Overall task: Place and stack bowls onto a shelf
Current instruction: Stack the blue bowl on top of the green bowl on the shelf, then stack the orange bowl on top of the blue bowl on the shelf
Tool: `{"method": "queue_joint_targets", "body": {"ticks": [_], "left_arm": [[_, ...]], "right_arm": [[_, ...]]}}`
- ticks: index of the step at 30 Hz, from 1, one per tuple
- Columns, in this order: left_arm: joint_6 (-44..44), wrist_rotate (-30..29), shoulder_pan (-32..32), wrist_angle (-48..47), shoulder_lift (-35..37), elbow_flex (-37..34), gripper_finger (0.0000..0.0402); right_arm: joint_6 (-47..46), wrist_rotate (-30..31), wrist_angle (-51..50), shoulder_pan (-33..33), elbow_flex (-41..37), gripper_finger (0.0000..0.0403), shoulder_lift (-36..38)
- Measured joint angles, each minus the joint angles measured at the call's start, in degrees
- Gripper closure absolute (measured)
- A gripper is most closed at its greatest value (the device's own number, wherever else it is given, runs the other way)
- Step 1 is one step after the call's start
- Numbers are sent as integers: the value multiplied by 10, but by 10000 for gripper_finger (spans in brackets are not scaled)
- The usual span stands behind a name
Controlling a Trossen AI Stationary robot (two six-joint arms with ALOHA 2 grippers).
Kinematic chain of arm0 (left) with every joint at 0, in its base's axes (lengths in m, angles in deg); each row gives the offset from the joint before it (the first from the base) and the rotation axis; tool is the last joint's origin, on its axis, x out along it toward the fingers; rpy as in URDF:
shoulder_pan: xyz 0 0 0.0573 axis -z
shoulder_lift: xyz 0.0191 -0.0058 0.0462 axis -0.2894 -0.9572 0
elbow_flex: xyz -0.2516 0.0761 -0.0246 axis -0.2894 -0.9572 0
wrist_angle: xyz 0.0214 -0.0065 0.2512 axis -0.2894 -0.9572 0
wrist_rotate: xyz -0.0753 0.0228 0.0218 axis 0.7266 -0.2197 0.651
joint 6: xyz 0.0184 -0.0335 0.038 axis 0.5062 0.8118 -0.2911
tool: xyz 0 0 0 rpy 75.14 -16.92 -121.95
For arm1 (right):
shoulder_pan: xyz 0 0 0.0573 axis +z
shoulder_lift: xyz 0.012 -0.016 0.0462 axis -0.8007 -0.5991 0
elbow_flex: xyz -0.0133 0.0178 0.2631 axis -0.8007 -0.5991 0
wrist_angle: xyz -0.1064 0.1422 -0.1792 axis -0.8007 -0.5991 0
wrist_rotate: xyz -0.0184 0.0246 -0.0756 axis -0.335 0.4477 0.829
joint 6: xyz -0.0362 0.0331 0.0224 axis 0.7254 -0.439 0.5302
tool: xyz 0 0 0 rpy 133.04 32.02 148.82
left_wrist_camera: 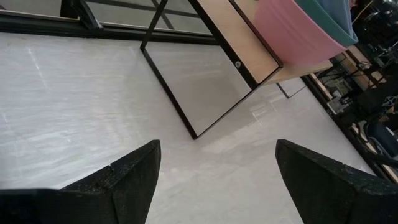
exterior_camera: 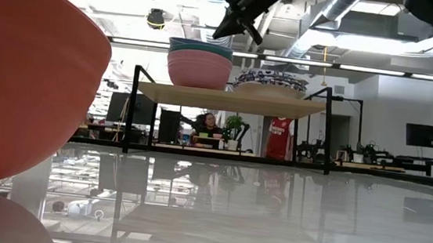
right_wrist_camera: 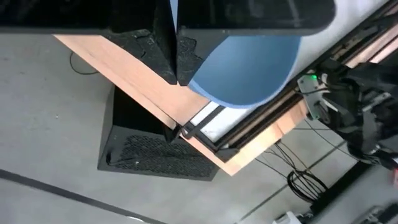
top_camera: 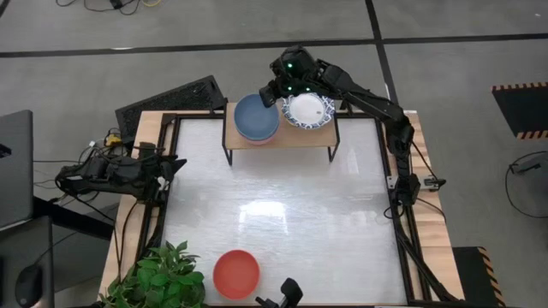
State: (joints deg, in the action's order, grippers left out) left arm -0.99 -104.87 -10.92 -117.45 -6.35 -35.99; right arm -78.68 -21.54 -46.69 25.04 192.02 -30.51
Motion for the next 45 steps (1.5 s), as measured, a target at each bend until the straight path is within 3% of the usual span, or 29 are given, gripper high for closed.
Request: {"method": "queue_joint_targets", "body": {"ticks": [9,19,26,30,33,40,45], "left_arm": [[0,0,0,0,0,0,100],[1,0,0,0,0,0,100],[1,0,0,0,0,0,100],[1,0,0,0,0,0,100],[1,0,0,0,0,0,100],[2,-1,0,-1,0,0,100],[3,-2,0,-1,0,0,100]], "right_arm": [[-13,1,31,-2,-37,368,-5],[-10,-2,47,6,-37,377,-36],[20,-34,30,24,23,345,-35],[35,-109,-7,56,64,343,-34],[49,-131,-23,96,57,342,-22],[135,-75,-82,218,53,341,-38],[152,-33,-59,280,20,341,-55]]}}
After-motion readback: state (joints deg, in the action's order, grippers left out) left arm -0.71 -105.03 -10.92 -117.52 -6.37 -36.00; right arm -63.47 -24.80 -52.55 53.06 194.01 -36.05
